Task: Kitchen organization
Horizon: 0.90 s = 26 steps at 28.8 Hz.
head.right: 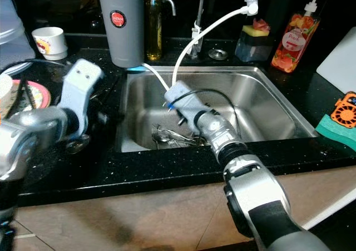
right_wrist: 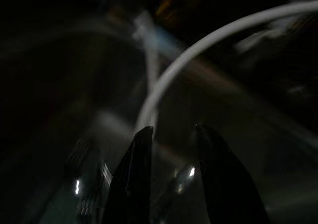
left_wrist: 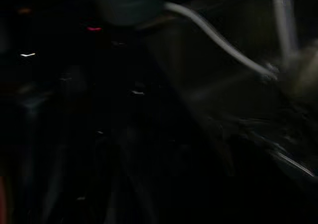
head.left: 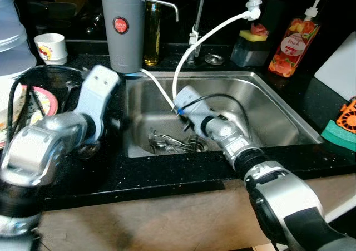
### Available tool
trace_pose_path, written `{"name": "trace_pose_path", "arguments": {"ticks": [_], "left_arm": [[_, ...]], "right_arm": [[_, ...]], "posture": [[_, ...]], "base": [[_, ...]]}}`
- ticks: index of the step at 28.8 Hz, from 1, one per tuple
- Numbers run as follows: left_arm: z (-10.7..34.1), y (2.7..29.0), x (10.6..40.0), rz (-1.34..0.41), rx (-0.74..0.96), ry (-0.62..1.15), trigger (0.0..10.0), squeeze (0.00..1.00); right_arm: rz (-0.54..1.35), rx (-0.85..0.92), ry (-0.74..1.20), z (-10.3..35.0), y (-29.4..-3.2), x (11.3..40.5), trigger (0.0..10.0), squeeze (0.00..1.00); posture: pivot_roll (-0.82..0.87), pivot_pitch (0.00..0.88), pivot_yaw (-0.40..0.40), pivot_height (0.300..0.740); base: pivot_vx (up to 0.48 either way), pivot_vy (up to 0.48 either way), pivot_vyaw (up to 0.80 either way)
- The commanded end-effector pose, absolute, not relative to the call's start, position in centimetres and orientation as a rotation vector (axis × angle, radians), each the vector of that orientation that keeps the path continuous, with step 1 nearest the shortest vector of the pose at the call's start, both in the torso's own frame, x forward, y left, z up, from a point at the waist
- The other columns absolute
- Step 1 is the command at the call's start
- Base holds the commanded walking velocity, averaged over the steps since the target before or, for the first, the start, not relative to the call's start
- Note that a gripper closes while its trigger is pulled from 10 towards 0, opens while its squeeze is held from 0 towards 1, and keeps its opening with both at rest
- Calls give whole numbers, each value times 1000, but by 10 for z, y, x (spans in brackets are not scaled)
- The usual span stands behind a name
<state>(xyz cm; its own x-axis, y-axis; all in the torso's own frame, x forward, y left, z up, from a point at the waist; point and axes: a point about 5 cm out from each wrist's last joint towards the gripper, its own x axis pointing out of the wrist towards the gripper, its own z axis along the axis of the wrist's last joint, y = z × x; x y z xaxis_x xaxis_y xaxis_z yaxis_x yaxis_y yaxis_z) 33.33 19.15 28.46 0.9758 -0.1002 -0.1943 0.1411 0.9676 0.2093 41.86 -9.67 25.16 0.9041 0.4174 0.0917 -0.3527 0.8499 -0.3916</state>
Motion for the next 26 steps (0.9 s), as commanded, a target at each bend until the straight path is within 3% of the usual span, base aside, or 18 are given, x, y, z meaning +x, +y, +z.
{"name": "trace_pose_path", "arguments": {"ticks": [1,2,4,5,6,7,15,16,17,18,26], "left_arm": [[283,194,336,-73,222,188,10000,0],[279,194,341,-56,247,175,10000,0],[276,191,345,-66,269,161,10000,0],[276,188,348,-76,254,148,10000,388],[276,187,349,-81,240,138,10000,388],[276,183,353,-88,227,122,10000,1000],[264,173,375,-89,239,149,10000,1000],[262,174,378,-75,214,154,10000,933],[261,175,380,-65,197,155,10000,933],[257,179,383,-40,192,175,10000,0],[248,181,393,-61,195,202,10000,0]], "right_arm": [[391,-304,-212,258,-100,418,10000,0],[421,-190,-285,268,-96,415,10000,0],[446,-123,-338,275,-93,411,10000,0],[459,-103,-364,277,-91,408,10000,0],[466,-96,-377,278,-90,406,10000,0],[468,-85,-390,279,-89,403,10000,0],[466,-109,-428,268,-92,386,10000,0],[465,-111,-424,266,-93,385,10000,0],[465,-109,-422,265,-93,383,10000,0],[463,-107,-417,264,-94,382,10000,0],[467,-119,-407,264,-93,373,10000,0]], "posture": [[-15,105,-96,740],[-21,111,-88,740],[-22,111,-86,740],[-26,113,-80,740],[-26,113,-80,740],[-28,114,-76,740],[-30,119,-57,740],[-29,119,-53,740],[-29,119,-53,740],[-30,120,-50,740],[-29,120,-46,740]], "base": [[0,0,0],[0,0,0],[0,0,0],[0,0,0],[0,0,0],[0,0,0],[0,0,0],[0,0,0],[0,0,0],[0,0,0],[0,0,0]]}}
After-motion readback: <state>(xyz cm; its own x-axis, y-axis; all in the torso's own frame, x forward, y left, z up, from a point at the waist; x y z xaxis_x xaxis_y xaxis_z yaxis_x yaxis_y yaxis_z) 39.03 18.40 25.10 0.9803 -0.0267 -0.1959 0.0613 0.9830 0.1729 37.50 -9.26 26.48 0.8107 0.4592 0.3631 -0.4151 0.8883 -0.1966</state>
